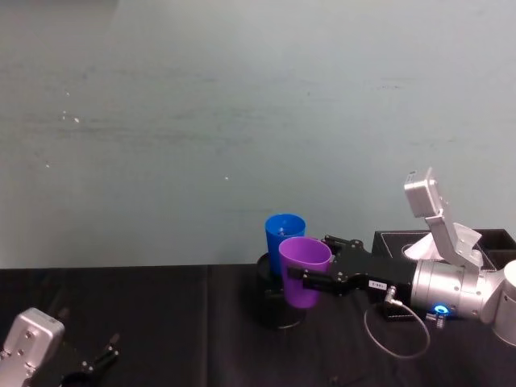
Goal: Pick up one cup with a gripper and tap it against the other cup.
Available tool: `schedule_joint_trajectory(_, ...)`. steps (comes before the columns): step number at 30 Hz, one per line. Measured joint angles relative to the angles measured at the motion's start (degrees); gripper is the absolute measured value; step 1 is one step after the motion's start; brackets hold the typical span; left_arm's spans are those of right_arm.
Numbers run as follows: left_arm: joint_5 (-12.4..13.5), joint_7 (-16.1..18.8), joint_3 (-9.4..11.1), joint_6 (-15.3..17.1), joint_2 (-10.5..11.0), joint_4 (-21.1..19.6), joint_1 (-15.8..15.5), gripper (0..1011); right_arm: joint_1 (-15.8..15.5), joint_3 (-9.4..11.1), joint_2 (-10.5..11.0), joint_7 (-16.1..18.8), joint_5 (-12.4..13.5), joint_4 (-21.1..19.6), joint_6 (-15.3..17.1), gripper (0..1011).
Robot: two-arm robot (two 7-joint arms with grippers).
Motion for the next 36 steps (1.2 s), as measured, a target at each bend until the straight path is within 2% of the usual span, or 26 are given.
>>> schedule_joint_trajectory(21,0.0,0.0,0.0,0.0,0.0,0.0,0.0,1000,4.58,0.06,-4.32,2.07,-2.11,9.7,-1.98,733)
schedule_joint_trajectory(36,0.0,0.0,0.0,0.0,0.0,0.0,0.0,1000,9.14,0.66,-8.42,3.85,-4.82,19.61,-5.39,733)
